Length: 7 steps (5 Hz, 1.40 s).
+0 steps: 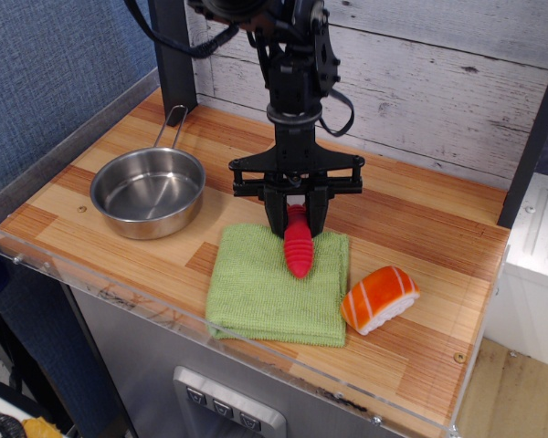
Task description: Place the red spoon on the green cloth in the table.
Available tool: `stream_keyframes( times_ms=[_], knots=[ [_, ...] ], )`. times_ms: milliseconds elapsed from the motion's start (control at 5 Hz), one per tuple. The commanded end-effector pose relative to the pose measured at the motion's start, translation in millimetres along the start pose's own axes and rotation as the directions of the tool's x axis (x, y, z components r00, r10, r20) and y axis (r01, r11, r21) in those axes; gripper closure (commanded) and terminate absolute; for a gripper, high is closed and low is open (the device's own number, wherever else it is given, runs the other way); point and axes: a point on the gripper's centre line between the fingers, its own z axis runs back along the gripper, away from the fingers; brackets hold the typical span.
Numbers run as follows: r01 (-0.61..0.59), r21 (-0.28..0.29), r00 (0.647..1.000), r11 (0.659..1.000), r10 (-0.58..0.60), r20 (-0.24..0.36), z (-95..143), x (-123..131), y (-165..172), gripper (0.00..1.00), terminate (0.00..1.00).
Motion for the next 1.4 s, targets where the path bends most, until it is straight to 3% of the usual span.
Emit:
stream_keyframes(
  times_ms=[0, 200, 600, 1000, 1200],
  knots=[
    [-0.008, -0.023, 0.999, 1.000, 0.009, 0.032, 5, 11, 1, 1.00, 0.00],
    [-0.054, -0.033, 0.998, 0.998, 0.055, 0.040, 7, 12, 4, 0.00, 0.00],
    [-0.067, -0.061, 0.997, 0.996, 0.070, 0.042, 14, 14, 2, 0.00, 0.00],
    [-0.100, -0.163, 0.991, 0.982, 0.113, 0.075, 45, 17, -2, 0.00, 0.00],
    [-0.121, -0.266, 0.981, 0.956, 0.156, 0.115, 82, 18, -7, 0.00, 0.00]
  ],
)
